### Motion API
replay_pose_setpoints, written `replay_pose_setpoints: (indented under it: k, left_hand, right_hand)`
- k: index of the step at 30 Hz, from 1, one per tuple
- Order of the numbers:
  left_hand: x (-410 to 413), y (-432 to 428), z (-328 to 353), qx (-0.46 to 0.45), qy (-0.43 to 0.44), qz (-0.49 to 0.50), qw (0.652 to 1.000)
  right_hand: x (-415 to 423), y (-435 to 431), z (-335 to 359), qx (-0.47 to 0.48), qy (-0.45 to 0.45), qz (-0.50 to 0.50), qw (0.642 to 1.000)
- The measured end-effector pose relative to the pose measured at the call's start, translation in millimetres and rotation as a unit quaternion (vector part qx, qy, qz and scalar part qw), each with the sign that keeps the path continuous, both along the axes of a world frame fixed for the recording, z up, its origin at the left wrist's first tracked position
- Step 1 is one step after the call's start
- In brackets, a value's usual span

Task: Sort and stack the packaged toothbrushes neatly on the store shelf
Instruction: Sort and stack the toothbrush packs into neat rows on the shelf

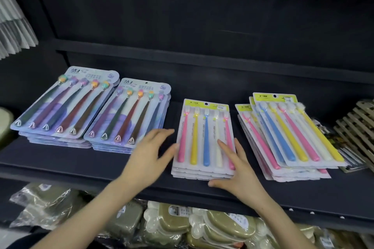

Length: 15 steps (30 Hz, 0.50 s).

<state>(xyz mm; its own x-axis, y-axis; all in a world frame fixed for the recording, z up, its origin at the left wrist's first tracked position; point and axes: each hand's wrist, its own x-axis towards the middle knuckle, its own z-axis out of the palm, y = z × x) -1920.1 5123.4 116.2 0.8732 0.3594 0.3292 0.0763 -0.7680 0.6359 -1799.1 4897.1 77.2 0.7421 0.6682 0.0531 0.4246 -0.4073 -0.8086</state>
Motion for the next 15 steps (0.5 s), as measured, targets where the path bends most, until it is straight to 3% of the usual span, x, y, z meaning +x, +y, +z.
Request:
replay_pose_setpoints:
  k: [2, 4, 15]
  left_hand:
    - [3, -19, -11, -0.129, 0.034, -0.036, 0.990]
    - [9, -31, -21, -0.184, 0.033, -0.051, 0.981]
    - [45, -18, -32, -0.268, 0.030, 0.010, 0.963]
  right_hand:
    - [-1, 4, -4, 0.003, -0.021, -0.010, 1.000]
    - [0, 7, -5, 0.005, -0.030, -0.015, 0.999]
    - [27, 46, -1, 0.020, -0.031, -0.011, 0.999]
